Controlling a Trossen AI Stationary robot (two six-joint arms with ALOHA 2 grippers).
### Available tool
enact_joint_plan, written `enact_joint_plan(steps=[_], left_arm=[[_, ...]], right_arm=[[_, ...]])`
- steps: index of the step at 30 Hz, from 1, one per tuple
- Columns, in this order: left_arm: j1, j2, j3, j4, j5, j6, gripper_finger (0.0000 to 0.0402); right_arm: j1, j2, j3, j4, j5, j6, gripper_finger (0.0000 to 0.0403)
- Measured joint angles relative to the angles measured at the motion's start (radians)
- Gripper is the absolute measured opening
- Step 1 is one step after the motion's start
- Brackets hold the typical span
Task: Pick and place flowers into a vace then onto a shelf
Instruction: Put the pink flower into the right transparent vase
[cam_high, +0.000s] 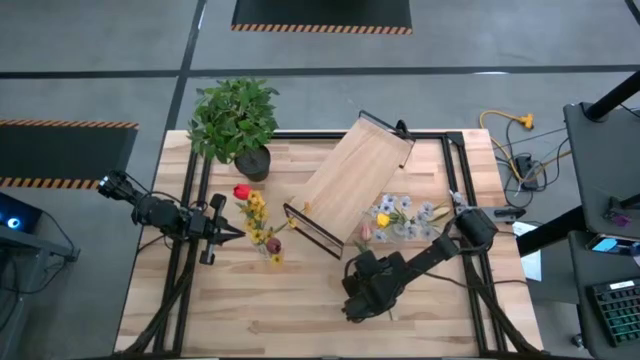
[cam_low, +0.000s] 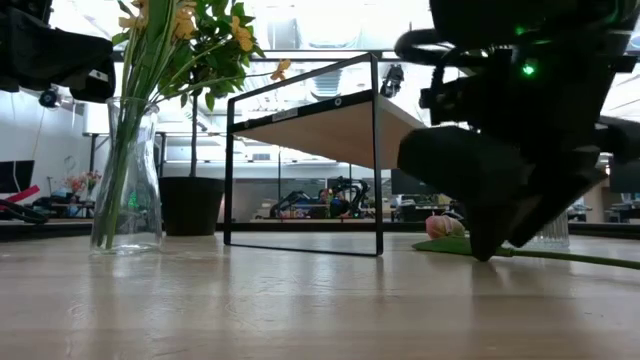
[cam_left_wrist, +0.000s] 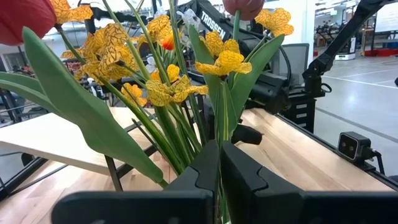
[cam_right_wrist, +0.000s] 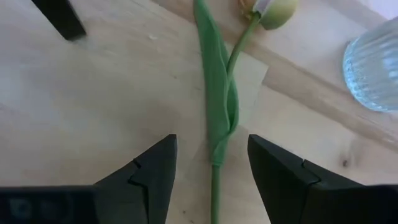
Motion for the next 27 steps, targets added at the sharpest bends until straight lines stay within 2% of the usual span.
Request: enact_joint_plan(steps=[3, 6, 14, 17, 21, 23, 27], left_arm=[[0.0, 0.0, 0.0, 0.0, 0.0, 0.0, 0.0], [0.0, 0.0, 0.0, 0.0, 0.0, 0.0, 0.0], [0.0, 0.0, 0.0, 0.0, 0.0, 0.0, 0.0], [0.0, 0.0, 0.0, 0.0, 0.0, 0.0, 0.0], [0.0, 0.0, 0.0, 0.0, 0.0, 0.0, 0.0], [0.0, 0.0, 0.0, 0.0, 0.0, 0.0, 0.0], [0.0, 0.0, 0.0, 0.0, 0.0, 0.0, 0.0]], right_arm=[[0.0, -0.006, -0.017, 0.017, -0.037, 0.003, 0.0175], [0.0, -0.007, -0.02, 0.027, -0.061, 0.003, 0.0145], [0.044, -0.01, 0.013, 0.02, -0.108, -0.003, 0.0021], [0.068, -0.018, 0.023, 0.02, -0.14, -0.003, 0.0013], [0.112, -0.041, 0.036, 0.025, -0.131, -0.004, 0.0009], [0.138, -0.054, 0.049, 0.03, -0.099, -0.018, 0.0009], [0.201, -0.063, 0.103, 0.065, 0.009, -0.154, 0.0009]])
